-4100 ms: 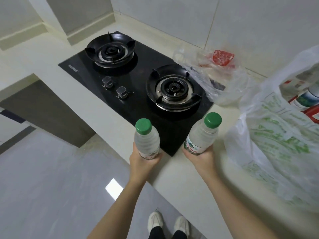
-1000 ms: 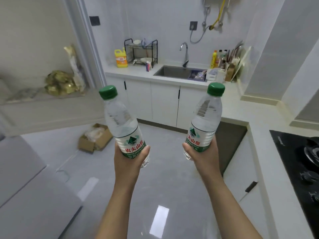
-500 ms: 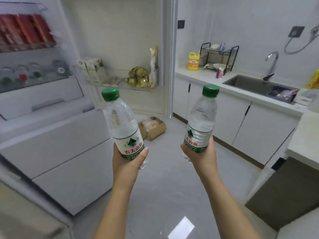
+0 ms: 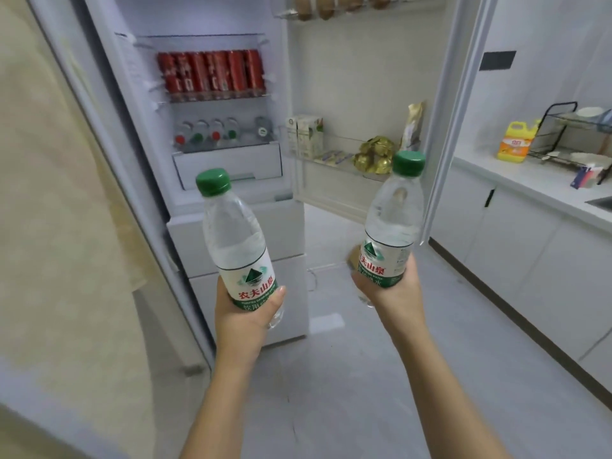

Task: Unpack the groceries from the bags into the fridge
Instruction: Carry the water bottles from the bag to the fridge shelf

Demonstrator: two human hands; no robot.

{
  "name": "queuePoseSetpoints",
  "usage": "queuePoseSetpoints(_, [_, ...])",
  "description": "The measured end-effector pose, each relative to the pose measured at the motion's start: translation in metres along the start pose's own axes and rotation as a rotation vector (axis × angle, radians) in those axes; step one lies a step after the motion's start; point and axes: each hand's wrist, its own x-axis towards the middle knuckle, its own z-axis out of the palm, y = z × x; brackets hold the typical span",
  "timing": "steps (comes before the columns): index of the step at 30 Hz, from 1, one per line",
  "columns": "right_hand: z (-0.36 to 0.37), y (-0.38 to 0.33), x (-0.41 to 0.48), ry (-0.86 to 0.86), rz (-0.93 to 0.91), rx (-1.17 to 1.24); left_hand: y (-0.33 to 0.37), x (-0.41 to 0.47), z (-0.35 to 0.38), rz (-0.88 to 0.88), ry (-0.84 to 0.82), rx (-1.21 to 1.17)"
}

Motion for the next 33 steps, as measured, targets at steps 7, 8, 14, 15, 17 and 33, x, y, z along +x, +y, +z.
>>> queuePoseSetpoints(7, [0.039, -0.023, 0.0, -0.1, -0.075, 0.008, 0.034, 0.014, -0.037, 0.056, 0.09, 0.013])
queuePoseSetpoints(8, [0.044, -0.027, 0.0, -0.112, -0.088, 0.011, 0.038, 0.015, -0.041, 0.07, 0.103, 0.008])
queuePoseSetpoints(14, [0.066, -0.053, 0.003, -0.199, -0.119, 0.027, 0.066, 0.022, -0.057, 0.149, 0.139, -0.007])
queuePoseSetpoints(15, [0.069, -0.059, 0.005, -0.211, -0.131, 0.025, 0.071, 0.025, -0.058, 0.16, 0.138, -0.009])
queuePoseSetpoints(17, [0.075, -0.07, 0.008, -0.228, -0.151, 0.022, 0.079, 0.03, -0.061, 0.174, 0.143, 0.014])
queuePoseSetpoints(33, [0.064, -0.094, 0.021, -0.284, -0.18, -0.022, 0.098, 0.025, -0.04, 0.14, 0.135, 0.042])
